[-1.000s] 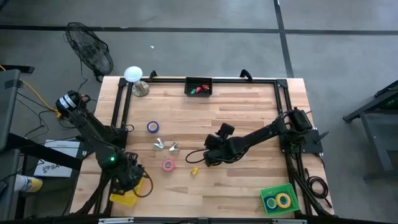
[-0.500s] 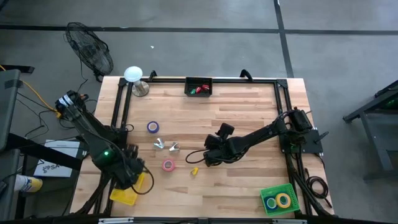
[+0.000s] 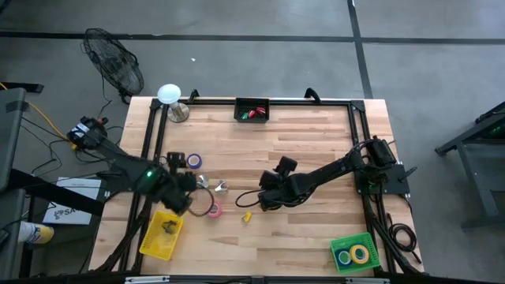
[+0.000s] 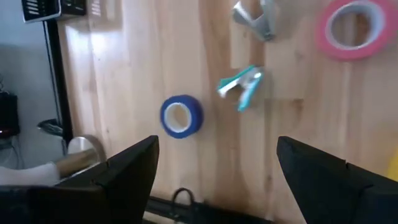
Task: Pick and place Stapler, Stapler remover, tape
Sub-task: Put the blue tape into the green bin
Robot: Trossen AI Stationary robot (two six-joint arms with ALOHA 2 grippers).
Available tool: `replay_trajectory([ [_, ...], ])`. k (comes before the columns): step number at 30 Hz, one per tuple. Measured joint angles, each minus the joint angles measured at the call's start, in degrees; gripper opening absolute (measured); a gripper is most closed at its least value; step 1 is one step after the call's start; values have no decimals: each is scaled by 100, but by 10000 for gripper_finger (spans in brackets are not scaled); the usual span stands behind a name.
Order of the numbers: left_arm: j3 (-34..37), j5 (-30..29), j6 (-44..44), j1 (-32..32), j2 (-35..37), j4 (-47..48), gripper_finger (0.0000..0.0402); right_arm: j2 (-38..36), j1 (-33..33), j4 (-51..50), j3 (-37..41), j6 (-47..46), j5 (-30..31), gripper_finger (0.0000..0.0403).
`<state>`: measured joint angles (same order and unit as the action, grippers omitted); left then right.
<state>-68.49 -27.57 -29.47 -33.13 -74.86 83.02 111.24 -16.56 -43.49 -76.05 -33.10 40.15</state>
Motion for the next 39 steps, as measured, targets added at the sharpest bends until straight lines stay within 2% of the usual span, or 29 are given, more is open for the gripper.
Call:
replay_trajectory([
  [7,510,217,1200,988,1,-367,319,0,-63,-111,0,9,-77,193],
  [17,1726,654,2434,2129,1,-1610,319,0,-203,-234,0,11,3,193],
  [24,2370,1072,3570,2684,1,-2642,319,0,-214,-256,0,10,5,193],
  [39,3119,1436,4249,3660,1,-3609,319,0,-214,-262,0,11,-1,193],
])
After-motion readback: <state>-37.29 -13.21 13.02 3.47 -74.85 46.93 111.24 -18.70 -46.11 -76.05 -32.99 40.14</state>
